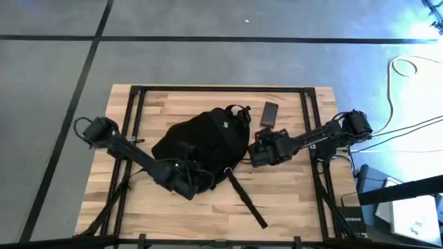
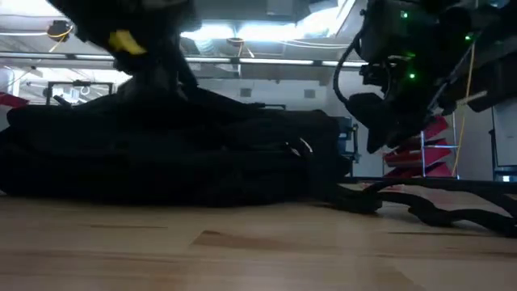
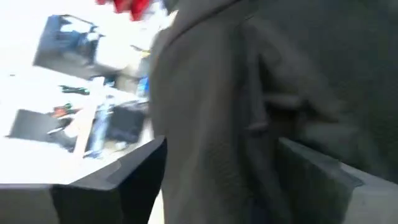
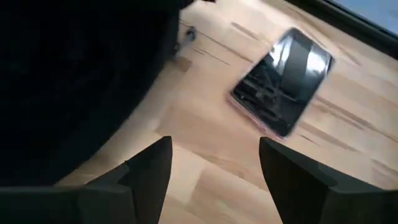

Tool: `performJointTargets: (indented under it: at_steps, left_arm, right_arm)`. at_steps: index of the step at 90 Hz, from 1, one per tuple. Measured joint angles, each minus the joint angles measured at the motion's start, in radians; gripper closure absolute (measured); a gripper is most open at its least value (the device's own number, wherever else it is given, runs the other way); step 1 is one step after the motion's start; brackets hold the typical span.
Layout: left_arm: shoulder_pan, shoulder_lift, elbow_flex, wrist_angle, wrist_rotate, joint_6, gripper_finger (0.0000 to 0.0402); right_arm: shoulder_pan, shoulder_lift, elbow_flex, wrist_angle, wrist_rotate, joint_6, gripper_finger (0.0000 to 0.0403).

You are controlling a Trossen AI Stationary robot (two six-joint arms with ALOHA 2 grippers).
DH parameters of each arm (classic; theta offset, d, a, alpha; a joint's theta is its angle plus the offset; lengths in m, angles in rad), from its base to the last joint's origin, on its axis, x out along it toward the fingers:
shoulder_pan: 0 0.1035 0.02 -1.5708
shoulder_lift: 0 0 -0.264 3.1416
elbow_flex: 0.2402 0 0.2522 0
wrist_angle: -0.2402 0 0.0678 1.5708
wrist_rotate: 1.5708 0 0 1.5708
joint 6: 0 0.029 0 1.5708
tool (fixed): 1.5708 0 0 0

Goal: Unpack backpack
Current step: Adjust the black bag, then put the pink cellphone into the black bag

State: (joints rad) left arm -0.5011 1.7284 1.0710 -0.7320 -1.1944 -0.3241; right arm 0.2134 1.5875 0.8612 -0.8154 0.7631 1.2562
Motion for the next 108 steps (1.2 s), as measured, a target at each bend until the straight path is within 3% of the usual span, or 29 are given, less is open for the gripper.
performJointTargets:
  at_steps: [16, 38, 52, 64, 75, 89, 108]
  left_arm:
    - [0.024, 0.026, 0.000, -0.127, -0.111, -0.148, 0.0121]
    - [0.133, 0.030, 0.000, -0.141, 0.116, -0.180, 0.0121]
    - [0.171, 0.030, 0.000, -0.149, 0.116, -0.226, 0.0121]
    - [0.183, 0.030, 0.000, -0.149, 0.124, -0.269, 0.0121]
    - [0.183, 0.030, 0.000, -0.149, 0.125, -0.280, 0.0121]
    - [0.179, 0.030, 0.000, -0.148, 0.126, -0.283, 0.0121]
    - [0.179, 0.030, 0.000, -0.148, 0.127, -0.300, 0.0121]
  right_arm:
    - [-0.014, -0.001, -0.006, 0.002, 0.022, -0.008, 0.0181]
    - [-0.179, -0.001, -0.070, 0.083, -0.175, -0.166, 0.0181]
    - [-0.326, -0.001, -0.070, 0.176, -0.319, -0.398, 0.0180]
    - [-0.459, -0.001, -0.047, 0.170, -0.406, -0.505, 0.0180]
    - [-0.538, -0.001, -0.016, 0.171, -0.431, -0.558, 0.0180]
    - [-0.613, -0.002, -0.002, 0.196, -0.375, -0.574, 0.0180]
    - [-0.700, -0.001, -0.041, 0.273, -0.469, -0.582, 0.0180]
